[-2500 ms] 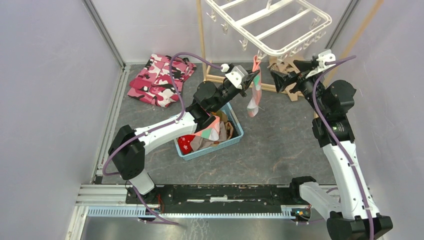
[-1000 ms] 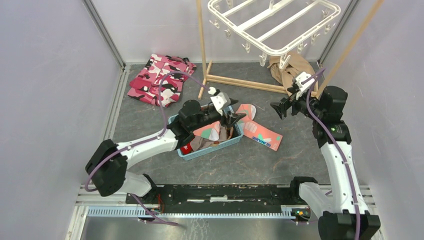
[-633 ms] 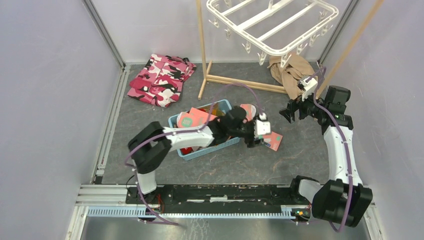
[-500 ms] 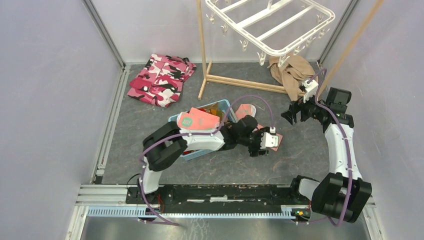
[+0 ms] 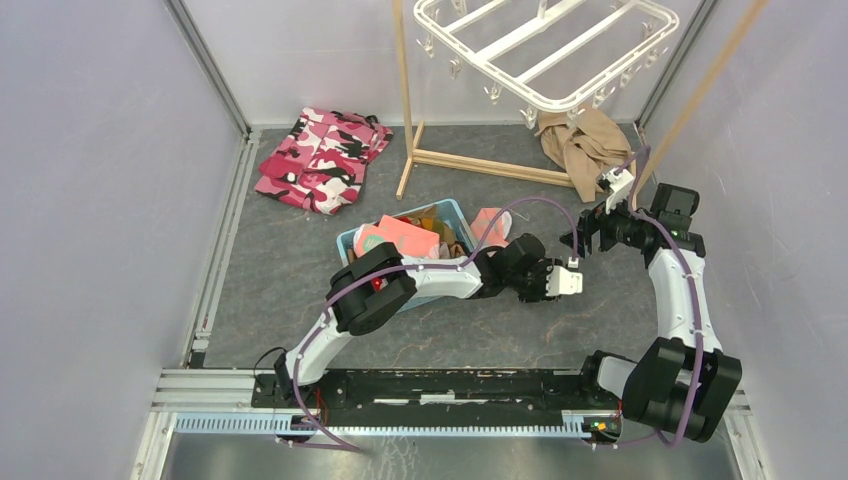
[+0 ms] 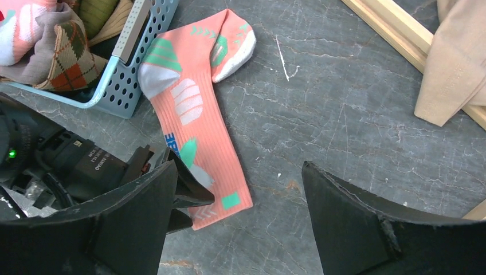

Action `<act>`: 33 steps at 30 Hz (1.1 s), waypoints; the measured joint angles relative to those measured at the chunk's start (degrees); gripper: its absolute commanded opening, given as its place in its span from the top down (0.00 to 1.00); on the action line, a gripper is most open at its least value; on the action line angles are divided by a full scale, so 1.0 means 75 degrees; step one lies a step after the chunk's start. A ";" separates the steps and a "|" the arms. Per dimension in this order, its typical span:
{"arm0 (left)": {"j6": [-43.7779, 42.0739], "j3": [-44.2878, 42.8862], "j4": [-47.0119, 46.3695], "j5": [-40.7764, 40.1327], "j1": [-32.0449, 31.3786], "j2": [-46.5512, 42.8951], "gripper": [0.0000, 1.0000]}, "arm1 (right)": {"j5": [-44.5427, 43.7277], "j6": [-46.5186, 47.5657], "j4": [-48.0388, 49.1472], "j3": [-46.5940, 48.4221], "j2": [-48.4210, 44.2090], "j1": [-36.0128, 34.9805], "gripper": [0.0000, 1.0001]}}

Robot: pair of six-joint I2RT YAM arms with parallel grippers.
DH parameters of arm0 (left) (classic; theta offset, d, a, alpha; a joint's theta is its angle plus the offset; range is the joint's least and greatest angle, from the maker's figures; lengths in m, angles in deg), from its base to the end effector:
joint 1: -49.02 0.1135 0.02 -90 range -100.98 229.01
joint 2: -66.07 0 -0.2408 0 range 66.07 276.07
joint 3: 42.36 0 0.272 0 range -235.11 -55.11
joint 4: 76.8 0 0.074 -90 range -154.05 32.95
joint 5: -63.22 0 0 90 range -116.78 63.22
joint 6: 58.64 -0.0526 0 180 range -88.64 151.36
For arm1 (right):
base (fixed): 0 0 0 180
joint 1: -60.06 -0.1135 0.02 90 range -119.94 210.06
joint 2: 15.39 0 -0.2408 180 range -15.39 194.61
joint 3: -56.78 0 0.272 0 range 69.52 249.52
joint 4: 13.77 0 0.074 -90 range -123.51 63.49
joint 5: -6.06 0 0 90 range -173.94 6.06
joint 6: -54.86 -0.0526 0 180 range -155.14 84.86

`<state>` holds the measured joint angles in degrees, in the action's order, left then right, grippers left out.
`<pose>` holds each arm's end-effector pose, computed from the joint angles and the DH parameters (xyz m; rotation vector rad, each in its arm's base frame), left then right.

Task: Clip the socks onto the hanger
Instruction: Open the clamp at the hanger.

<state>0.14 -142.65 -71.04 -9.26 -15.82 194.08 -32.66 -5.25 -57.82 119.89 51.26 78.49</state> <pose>0.2036 -0.4707 0.1082 1.7519 1.3314 -0.6644 0.2674 -0.0458 0.2389 -0.5892 2.0177 0.5768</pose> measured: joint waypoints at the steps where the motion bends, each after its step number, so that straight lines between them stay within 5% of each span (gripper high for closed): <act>1: 0.0000 -0.0058 0.0020 -0.0009 0.0006 0.0064 0.54 | 0.0017 0.0003 -0.0012 -0.0006 0.0003 0.0015 0.14; 12: -0.0020 -0.0029 0.0064 0.0085 0.0012 0.0201 0.98 | 0.0061 0.0067 -0.0073 -0.0006 0.0146 0.0181 0.16; 19: 0.0169 0.0720 -0.0423 0.0082 0.0093 -0.0213 0.98 | 0.0073 0.0259 -0.0242 0.0012 0.0187 0.0184 0.16; 27: 0.1201 0.2422 -0.1003 0.0303 0.0650 -0.2107 0.98 | 0.0201 0.0565 -0.0431 0.0399 0.0189 0.0201 0.17; 33: 0.2218 0.3337 -0.2017 0.0659 0.0918 -0.3570 0.98 | 0.0915 0.2521 -0.1661 0.0924 0.0268 -0.0067 0.16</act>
<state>16.77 -117.63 -86.16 -4.32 -8.94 167.30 -25.79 13.66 -70.28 126.82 53.28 77.99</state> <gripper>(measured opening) 0.030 0.837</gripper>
